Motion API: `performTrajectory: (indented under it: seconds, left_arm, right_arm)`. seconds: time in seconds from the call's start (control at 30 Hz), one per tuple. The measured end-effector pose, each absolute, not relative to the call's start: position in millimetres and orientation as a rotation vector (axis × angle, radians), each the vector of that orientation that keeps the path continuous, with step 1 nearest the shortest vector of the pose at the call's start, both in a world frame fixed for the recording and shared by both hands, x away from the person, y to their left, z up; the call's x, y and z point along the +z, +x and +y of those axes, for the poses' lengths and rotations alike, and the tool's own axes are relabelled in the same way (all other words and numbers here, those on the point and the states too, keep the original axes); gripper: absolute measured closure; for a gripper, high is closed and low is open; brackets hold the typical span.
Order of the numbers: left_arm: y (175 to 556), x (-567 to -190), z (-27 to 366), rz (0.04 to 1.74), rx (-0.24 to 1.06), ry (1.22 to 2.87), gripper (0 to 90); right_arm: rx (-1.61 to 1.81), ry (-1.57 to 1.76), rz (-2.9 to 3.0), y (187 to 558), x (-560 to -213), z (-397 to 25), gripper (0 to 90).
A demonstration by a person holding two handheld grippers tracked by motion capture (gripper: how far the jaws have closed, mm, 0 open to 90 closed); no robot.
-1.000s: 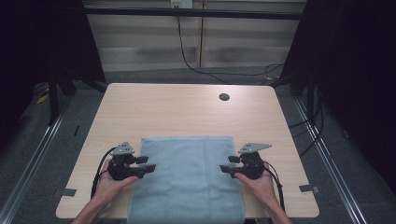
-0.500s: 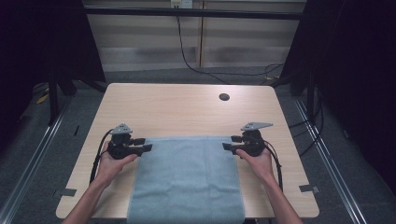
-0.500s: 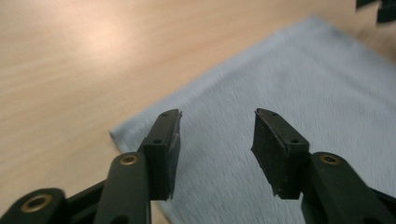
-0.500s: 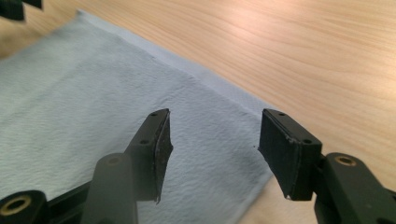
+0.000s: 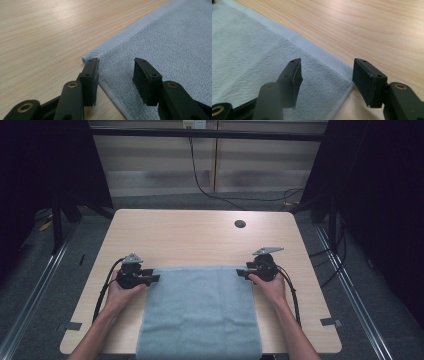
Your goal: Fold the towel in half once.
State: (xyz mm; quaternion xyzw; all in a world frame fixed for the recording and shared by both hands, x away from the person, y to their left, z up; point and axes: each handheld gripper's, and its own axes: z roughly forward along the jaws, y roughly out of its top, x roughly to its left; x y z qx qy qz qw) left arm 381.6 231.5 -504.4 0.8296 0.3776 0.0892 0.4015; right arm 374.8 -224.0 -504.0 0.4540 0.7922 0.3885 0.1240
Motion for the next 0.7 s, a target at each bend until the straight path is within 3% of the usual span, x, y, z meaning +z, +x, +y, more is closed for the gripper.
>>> performTrajectory:
  seconds: [0.43, 0.5, 0.57, 0.7]
  left_arm:
    - [379, -507, 233, 0.960, 0.227, 2.066, 56.5]
    - [381, -507, 233, 0.980, 0.215, 2.049, 54.3]
    - [382, -506, 233, 0.993, 0.241, 2.049, 49.4]
    - [386, -503, 243, 1.023, 0.261, 2.002, 44.2]
  right_arm:
    - [1.046, 1.266, 2.264, 375, -511, -219, 45.1]
    - [1.045, 1.266, 2.265, 373, -511, -216, 52.9]
    - [1.060, 1.252, 2.278, 371, -510, -216, 67.3]
    - [1.100, 1.254, 2.293, 370, -511, -215, 79.1]
